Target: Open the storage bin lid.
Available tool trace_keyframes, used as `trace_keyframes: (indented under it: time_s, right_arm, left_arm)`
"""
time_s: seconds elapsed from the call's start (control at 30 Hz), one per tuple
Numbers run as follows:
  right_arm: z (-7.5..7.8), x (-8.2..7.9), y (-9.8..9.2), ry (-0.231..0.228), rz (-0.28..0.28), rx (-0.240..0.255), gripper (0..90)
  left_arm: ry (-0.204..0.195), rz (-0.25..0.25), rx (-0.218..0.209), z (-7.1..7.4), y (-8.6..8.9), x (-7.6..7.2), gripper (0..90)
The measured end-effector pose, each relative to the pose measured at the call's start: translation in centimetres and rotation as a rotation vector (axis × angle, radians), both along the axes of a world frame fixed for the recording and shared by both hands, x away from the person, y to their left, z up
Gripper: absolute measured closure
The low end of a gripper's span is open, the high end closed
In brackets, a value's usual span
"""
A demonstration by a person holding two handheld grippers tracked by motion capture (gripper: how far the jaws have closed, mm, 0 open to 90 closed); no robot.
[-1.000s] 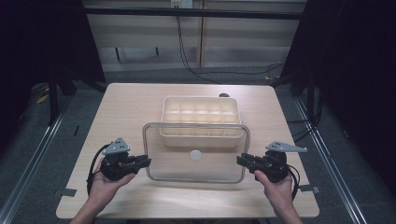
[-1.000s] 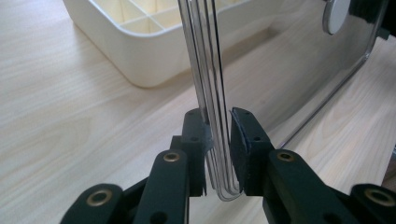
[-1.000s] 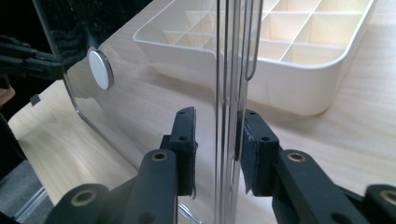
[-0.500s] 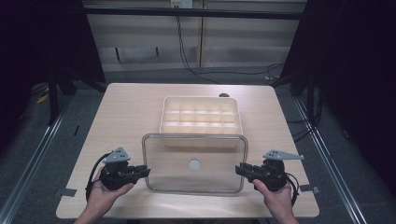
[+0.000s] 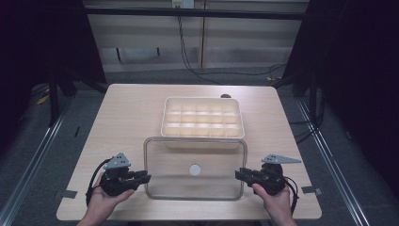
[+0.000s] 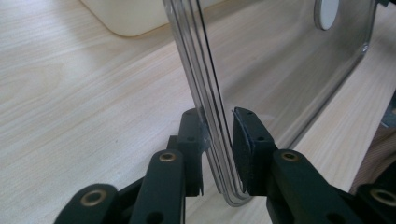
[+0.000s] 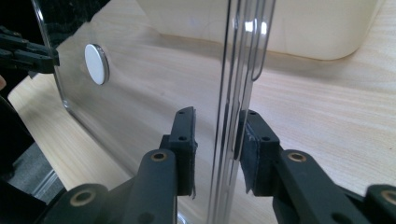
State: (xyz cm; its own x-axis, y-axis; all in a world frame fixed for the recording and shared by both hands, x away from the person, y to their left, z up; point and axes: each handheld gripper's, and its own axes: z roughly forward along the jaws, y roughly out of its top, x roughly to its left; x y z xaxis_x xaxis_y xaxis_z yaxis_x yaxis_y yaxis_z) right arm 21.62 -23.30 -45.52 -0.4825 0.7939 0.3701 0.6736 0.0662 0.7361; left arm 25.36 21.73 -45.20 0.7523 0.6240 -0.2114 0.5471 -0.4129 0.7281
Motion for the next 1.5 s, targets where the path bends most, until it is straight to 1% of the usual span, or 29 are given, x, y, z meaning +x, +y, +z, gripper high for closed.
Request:
trace_keyframes:
  time_s: [0.03, 0.1, 0.23, 0.33, 0.47, 0.57, 0.83, 0.93, 1.0, 1.1, 1.17, 1.27, 1.37, 1.4, 1.43, 1.5]
  right_arm:
    - [-0.1, 0.0, 0.1, 0.004, 0.000, -0.006, 68.4]
    - [-0.2, 0.0, 0.2, 0.013, 0.002, -0.004, 68.2]
    - [-0.4, 0.3, 0.1, 0.017, 0.000, -0.002, 67.5]
    - [-0.6, 0.5, 0.1, 0.015, -0.004, -0.007, 66.1]
    - [-0.7, 0.7, 0.1, 0.020, -0.007, -0.016, 64.8]
    - [-0.9, 0.9, 0.2, 0.024, -0.009, -0.023, 63.5]
    - [-1.4, 1.6, 0.4, 0.038, -0.004, -0.033, 60.7]
    - [-1.5, 1.8, 0.4, 0.045, -0.003, -0.043, 59.4]
    - [-1.6, 1.9, 0.5, 0.046, -0.003, -0.049, 58.9]
    - [-1.6, 1.8, 0.6, 0.046, -0.005, -0.056, 58.1]
    - [-1.7, 1.9, 0.7, 0.051, -0.006, -0.066, 56.6]
    - [-1.8, 1.9, 0.9, 0.056, -0.008, -0.082, 55.0]
    - [-1.9, 2.0, 0.9, 0.066, -0.008, -0.083, 54.3]
    - [-2.0, 2.0, 0.9, 0.068, -0.007, -0.082, 54.2]
    - [-2.1, 2.1, 0.9, 0.067, -0.004, -0.082, 53.8]
    - [-2.2, 2.2, 0.9, 0.076, -0.006, -0.084, 53.0]
  left_arm:
    - [0.005, -0.006, 0.001, -0.1, 0.0, 0.0, 73.1]
    - [0.008, -0.003, 0.002, -0.2, 0.0, 0.0, 72.6]
    - [0.012, -0.005, 0.002, -0.3, -0.1, 0.1, 71.9]
    - [0.016, -0.016, 0.003, -0.5, -0.1, 0.1, 71.1]
    - [0.029, -0.018, -0.007, -0.8, -0.2, 0.3, 70.2]
    - [0.034, -0.014, -0.001, -0.9, -0.2, 0.5, 69.1]
    - [0.069, -0.013, -0.008, -1.5, -0.3, 1.2, 66.8]
    - [0.065, -0.017, 0.000, -1.6, -0.4, 1.3, 65.8]
    - [0.056, -0.014, 0.012, -1.6, -0.5, 1.3, 65.0]
    - [0.056, -0.020, 0.013, -1.6, -0.5, 1.3, 64.6]
    - [0.054, -0.019, 0.023, -1.7, -0.5, 1.4, 64.0]
    - [0.057, -0.019, 0.029, -1.8, -0.6, 1.4, 62.9]
    - [0.065, -0.025, 0.029, -1.9, -0.6, 1.5, 62.6]
    - [0.065, -0.019, 0.024, -2.0, -0.6, 1.5, 62.6]
    - [0.068, -0.028, 0.034, -2.0, -0.5, 1.5, 62.3]
    - [0.072, -0.019, 0.025, -2.2, -0.6, 1.6, 61.6]
